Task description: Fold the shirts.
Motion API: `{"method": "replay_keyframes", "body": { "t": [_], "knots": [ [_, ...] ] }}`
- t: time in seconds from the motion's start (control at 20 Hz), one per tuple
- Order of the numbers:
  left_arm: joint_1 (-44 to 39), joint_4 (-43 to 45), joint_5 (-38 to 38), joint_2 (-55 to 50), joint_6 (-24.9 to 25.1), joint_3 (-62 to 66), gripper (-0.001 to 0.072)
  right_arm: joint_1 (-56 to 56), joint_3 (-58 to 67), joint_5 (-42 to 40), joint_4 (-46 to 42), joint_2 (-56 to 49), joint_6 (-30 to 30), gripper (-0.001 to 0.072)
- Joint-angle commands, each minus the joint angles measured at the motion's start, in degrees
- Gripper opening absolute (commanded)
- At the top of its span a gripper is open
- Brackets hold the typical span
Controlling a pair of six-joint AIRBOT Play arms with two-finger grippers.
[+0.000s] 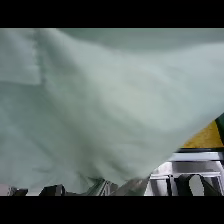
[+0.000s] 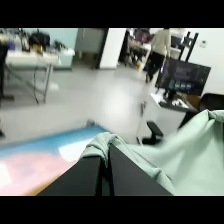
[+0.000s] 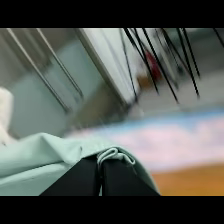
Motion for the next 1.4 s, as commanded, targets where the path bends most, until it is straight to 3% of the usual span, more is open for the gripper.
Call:
{"method": "replay_keyframes", "body": {
  "t": [0.0,0.3,0.55,0.65,0.75,0.95,1.2,1.35],
  "knots": [
    [-5.2,7.4,-4.7,-4.6,-0.9,-4.4,0.0025,2.0,-1.9,10.7,-13.9,-4.0,6.1,0.0018],
    [1.6,6.9,-8.1,-0.9,-1.3,-7.7,0.0026,2.2,-1.9,8.1,-11.4,0.6,1.7,0.0018],
    [2.7,-13.0,-15.9,5.3,-5.7,-10.3,0.0027,2.2,-0.6,5.7,-0.3,5.9,-1.5,0.0017],
    [0.1,-14.4,-17.6,5.0,-6.9,-7.1,0.0027,2.2,1.7,3.7,-0.6,7.7,-1.5,0.0017],
    [-2.7,-8.6,-16.8,1.7,-7.7,-0.8,0.0027,2.2,4.1,1.2,-4.6,8.1,-0.2,0.0017],
    [-13.3,14.4,-14.3,-10.7,-10.4,8.1,0.0028,3.4,3.5,-2.6,-9.7,0.9,0.4,0.0017],
    [-28.5,36.0,-11.1,-40.2,-11.1,20.2,0.0028,20.3,-2.0,-17.0,-22.0,-21.8,0.4,0.0016],
    [-31.6,40.7,-5.5,-58.6,-11.1,24.9,0.0025,25.7,-1.8,-25.5,-19.8,-39.8,-0.8,0.0017]
  ]
}}
